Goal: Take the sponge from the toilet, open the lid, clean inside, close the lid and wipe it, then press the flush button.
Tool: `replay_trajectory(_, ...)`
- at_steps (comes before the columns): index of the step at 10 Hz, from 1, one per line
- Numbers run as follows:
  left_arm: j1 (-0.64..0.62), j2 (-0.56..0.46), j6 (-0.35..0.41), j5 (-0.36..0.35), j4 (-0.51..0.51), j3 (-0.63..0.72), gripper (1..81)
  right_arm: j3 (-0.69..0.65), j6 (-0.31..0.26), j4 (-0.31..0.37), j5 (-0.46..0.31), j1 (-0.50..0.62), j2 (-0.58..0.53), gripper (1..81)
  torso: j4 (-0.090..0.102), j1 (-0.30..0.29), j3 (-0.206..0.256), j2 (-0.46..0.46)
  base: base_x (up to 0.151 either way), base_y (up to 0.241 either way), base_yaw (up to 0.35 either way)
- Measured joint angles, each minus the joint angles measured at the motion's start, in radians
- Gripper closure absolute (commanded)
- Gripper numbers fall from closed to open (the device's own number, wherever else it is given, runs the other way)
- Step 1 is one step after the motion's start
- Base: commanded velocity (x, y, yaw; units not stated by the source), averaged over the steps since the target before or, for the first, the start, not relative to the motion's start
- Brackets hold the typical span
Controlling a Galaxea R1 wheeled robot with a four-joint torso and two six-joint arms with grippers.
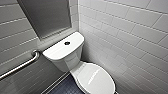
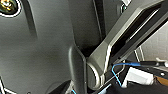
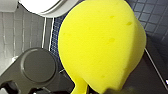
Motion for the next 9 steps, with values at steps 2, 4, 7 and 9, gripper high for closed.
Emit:
replay_trajectory(2,0.055,0.043,0.0,-0.047,0.006,-0.056,1.0,0.063,-0.003,0.008,-0.029,0.14,-0.023,81.1,0.0,0.0,0.0,0.0,0.0,0.0,0.0)
replay_trajectory(4,0.063,0.08,0.0,-0.067,0.01,-0.101,1.0,0.08,-0.003,0.031,-0.095,0.283,-0.051,81.1,0.0,0.0,0.0,0.0,0.0,0.0,0.0)
replay_trajectory(7,0.083,0.104,0.0,-0.073,0.012,-0.135,1.0,0.084,-0.003,0.072,-0.208,0.467,-0.039,81.1,0.0,0.019,0.0,-0.032,0.0,0.0,0.0)
replay_trajectory(9,0.076,0.11,0.0,-0.076,0.013,-0.141,1.0,0.065,-0.002,0.107,-0.321,0.599,-0.013,81.1,0.0,0.051,0.0,-0.091,0.0,0.0,0.0)
